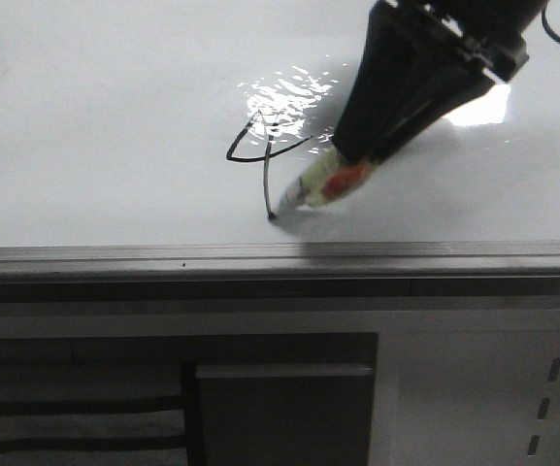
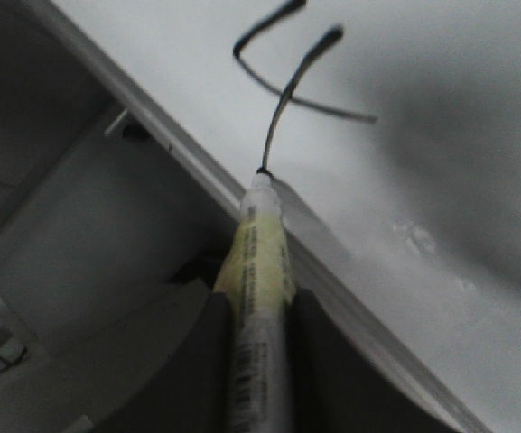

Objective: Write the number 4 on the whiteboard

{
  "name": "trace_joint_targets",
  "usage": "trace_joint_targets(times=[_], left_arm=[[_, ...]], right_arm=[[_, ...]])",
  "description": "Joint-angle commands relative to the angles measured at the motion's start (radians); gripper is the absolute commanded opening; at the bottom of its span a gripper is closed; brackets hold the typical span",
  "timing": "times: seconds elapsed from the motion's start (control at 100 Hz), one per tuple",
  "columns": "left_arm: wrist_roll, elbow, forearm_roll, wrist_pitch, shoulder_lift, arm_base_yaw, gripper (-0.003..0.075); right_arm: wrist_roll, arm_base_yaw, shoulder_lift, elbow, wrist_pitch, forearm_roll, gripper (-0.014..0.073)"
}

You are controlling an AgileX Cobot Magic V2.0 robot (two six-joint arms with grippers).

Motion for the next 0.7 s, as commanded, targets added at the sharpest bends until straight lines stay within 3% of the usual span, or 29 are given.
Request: trace_joint_targets(times=[0.0,0.17,0.32,0.46,0.69], left_arm=[[-0.009,-0.025,-0.030,-0.065,0.001,0.005,0.0375],[0.031,-0.030,-0.044,-0.071,0.013,0.003,0.0375],[0.282,-0.085,-0.209,0.061,0.091,0.003,0.0375],[0.486,-0.157,-0.381,0.182,0.192,0.003,0.0375],[0.599,-0.281,-0.452,0.246,0.343,-0.078,0.0375]], right_arm=[[-0.016,-0.005,-0.048,-0.035,0.002,0.022,-0.0064],[-0.176,0.022,-0.198,-0.049,0.018,0.066,-0.0064],[-0.391,0.059,-0.319,-0.049,0.067,0.066,-0.0064],[-0.492,0.076,-0.379,-0.049,0.078,0.061,-0.0064],[-0.644,0.076,-0.392,-0.049,0.112,0.060,-0.0064]])
